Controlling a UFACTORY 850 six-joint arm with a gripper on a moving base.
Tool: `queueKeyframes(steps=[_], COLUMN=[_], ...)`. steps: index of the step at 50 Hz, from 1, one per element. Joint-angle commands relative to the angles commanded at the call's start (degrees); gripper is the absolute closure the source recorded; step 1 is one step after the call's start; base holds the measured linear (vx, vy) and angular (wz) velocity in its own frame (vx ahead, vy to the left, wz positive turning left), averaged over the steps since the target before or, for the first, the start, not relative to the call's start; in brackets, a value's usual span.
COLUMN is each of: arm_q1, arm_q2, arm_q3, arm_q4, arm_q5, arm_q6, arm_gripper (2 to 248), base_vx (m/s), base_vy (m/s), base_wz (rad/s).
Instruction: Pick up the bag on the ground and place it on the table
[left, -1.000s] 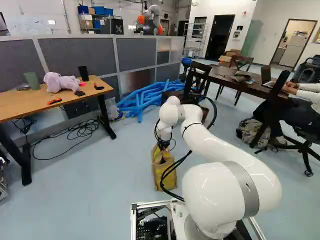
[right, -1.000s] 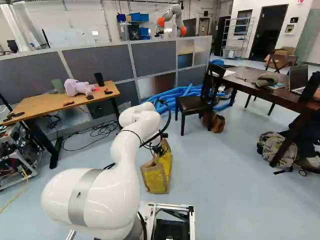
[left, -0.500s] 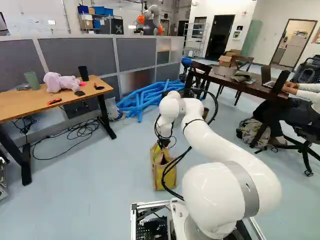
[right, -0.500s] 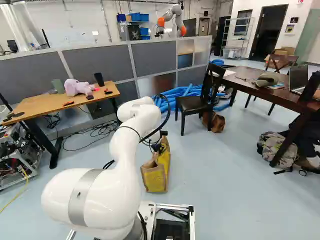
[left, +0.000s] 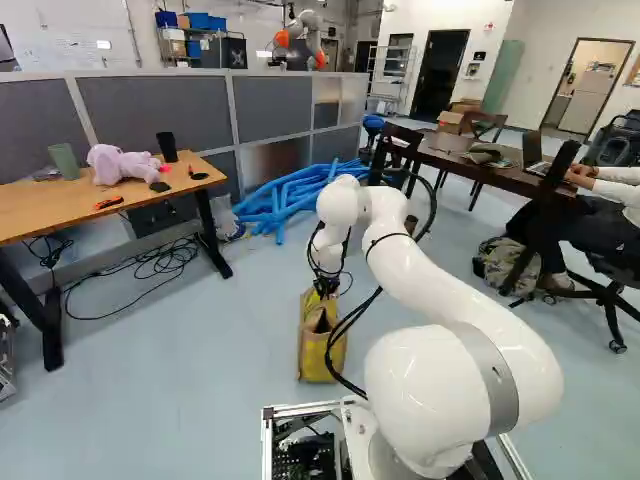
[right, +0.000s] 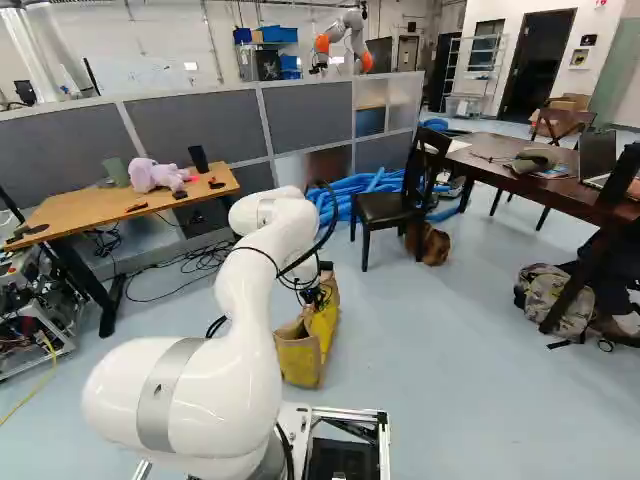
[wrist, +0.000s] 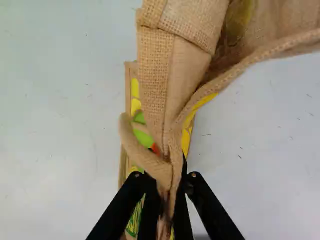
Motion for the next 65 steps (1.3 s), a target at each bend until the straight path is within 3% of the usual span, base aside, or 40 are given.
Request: queueKeyframes(steps=[30, 65], arm_q1=[0.16, 0.23], arm_q2=[1.77, 9.79], arm_q3=[4.25, 13.17], arm_q4=[0.00, 0.00], arm_q5=[3.14, 5.62], arm_q6=[0.00, 0.00], arm_gripper=[222, 222], base_vx=[0.000, 0.000], base_vy=[0.000, 0.000], base_wz=[0.000, 0.000])
